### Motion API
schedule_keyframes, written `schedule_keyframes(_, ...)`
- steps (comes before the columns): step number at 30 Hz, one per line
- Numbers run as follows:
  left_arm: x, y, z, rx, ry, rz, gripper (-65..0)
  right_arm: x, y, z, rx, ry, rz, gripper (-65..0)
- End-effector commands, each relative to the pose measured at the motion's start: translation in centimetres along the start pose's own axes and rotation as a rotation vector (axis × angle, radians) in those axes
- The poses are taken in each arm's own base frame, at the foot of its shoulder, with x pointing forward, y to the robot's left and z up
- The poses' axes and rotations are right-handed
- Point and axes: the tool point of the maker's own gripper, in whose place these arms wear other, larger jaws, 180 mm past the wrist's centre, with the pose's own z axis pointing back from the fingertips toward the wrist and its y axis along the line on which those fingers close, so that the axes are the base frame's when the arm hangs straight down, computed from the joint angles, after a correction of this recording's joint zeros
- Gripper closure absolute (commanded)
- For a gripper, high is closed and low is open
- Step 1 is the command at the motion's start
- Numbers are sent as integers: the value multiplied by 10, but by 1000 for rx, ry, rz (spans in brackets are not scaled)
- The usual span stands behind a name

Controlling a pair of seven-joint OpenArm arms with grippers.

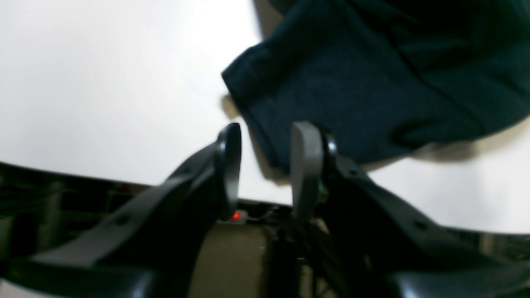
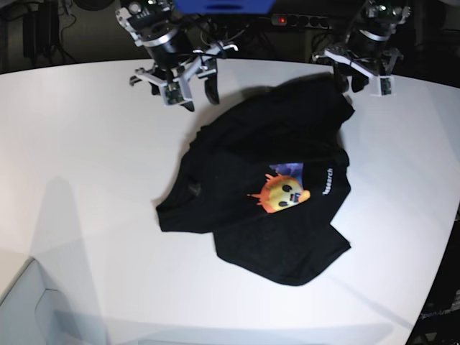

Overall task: Layout the t-shirt on the table in an organized manner, then fold the t-shirt properly
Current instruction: 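Move both grippers down toward the black t-shirt's edges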

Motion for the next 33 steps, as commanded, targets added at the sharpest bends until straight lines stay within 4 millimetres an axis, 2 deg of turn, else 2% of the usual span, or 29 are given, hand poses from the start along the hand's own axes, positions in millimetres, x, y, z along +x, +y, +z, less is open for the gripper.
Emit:
schedule_keyframes(1, 13, -3, -2, -10, -33, -2, -200, 10, 5, 1, 21, -28, 15, -286)
schedule_keyframes(6, 23, -9, -17, -25, 8, -3, -200, 9, 13, -1, 48, -13, 23, -291)
schedule_keyframes(11, 10, -4, -31, -13, 70, 7, -200, 8, 14, -1, 51, -10, 26, -291)
schedule_keyframes(27, -33, 9, -40, 16, 185, 37, -203, 2, 12, 1, 53, 5, 40, -291)
schedule_keyframes(33, -33, 8, -42, 11, 183, 43, -203, 2, 13, 1, 53, 6, 39, -291)
